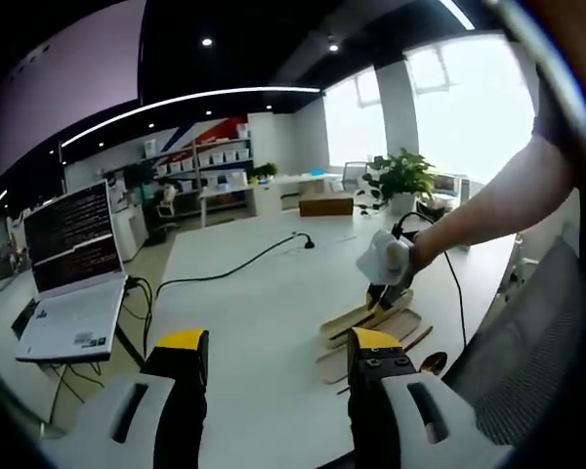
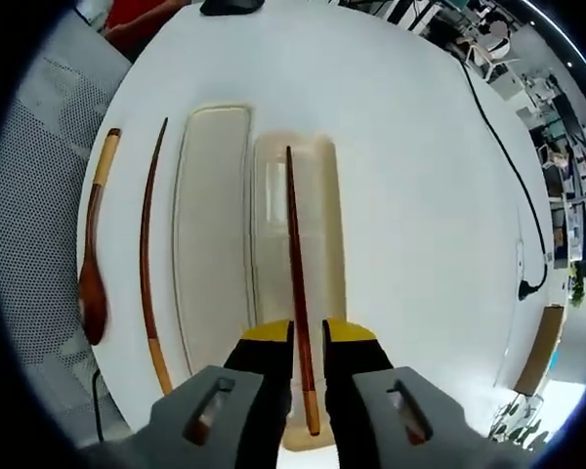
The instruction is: Arrange the utensils inside the cutlery case until each visible utensil rests in its matching compartment.
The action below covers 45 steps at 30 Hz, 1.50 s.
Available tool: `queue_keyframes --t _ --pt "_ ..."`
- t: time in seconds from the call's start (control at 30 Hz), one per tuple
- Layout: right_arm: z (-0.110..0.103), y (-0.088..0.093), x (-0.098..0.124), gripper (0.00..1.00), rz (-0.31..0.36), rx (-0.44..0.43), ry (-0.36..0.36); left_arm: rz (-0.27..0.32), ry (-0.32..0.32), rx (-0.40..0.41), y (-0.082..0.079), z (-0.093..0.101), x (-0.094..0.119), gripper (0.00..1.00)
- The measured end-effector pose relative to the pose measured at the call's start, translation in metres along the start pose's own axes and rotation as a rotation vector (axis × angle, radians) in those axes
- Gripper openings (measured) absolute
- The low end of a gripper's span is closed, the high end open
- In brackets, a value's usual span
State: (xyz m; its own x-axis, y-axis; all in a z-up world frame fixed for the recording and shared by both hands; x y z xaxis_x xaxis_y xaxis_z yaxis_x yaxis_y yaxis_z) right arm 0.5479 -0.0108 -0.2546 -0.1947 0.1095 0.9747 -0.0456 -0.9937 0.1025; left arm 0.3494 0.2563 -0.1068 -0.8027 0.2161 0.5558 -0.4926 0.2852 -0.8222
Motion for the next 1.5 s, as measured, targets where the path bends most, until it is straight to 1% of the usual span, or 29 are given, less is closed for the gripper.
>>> queue_keyframes --t 0.1,0.27,0.47,0.57,0.6,0.97,1.03,1.1,1.23,1.3,1.37,1.5 --pt "0.000 0.001 0.004 0.11 0.007 0.003 0.012 0.002 0.001 -0.001 0.000 0.000 0.000 0.59" --pt "0.000 0.002 0.014 0.15 0.048 -0.034 0.040 0.006 0.002 -0.002 -0.001 0.001 0.001 0.59" --pt "-0.003 0.006 0.021 0.22 0.068 -0.053 0.062 0.016 0.002 -0.004 -0.001 0.001 0.002 0.59" --pt "-0.006 0.005 0.030 0.23 0.119 -0.103 0.045 0.020 0.001 -0.006 -0.001 0.001 0.002 0.59" --pt "-0.007 0.005 0.032 0.24 0.124 -0.108 0.048 0.021 0.002 -0.007 -0.001 0.001 0.002 0.59" --pt "-0.020 0.007 0.054 0.29 0.163 -0.112 0.105 0.041 0.004 -0.012 -0.002 0.001 0.004 0.59" --pt "-0.022 0.008 0.058 0.31 0.173 -0.124 0.105 0.043 0.005 -0.011 -0.001 0.001 0.004 0.59" --pt "-0.027 0.008 0.062 0.32 0.200 -0.113 0.099 0.047 0.006 -0.012 -0.001 0.002 0.005 0.59" --pt "-0.037 0.007 0.067 0.33 0.211 -0.105 0.092 0.054 0.006 -0.012 -0.001 0.002 0.006 0.59" --pt "-0.043 0.005 0.071 0.34 0.243 -0.101 0.079 0.058 0.006 -0.013 -0.002 0.002 0.006 0.59" --pt "-0.048 0.004 0.072 0.34 0.238 -0.100 0.073 0.060 0.009 -0.013 -0.002 0.002 0.006 0.59" --pt "-0.056 0.005 0.075 0.34 0.253 -0.108 0.068 0.062 0.012 -0.014 -0.001 0.002 0.006 0.59"
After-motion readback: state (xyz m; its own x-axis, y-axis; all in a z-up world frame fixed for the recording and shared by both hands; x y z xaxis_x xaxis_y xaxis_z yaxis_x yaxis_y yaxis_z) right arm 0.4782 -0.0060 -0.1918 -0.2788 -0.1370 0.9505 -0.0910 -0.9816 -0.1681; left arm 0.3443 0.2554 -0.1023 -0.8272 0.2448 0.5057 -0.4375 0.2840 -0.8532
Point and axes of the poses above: the point that each gripper's makers call its tool centre point, and the gripper's own axes: x roughly backward along the fingers, z roughly to its right, y roughly out of its underside, the point moved 10 cm from there along x, roughly backward along the fingers, and after that the axes turned 14 degrees about -z, right-handed, at the moved point
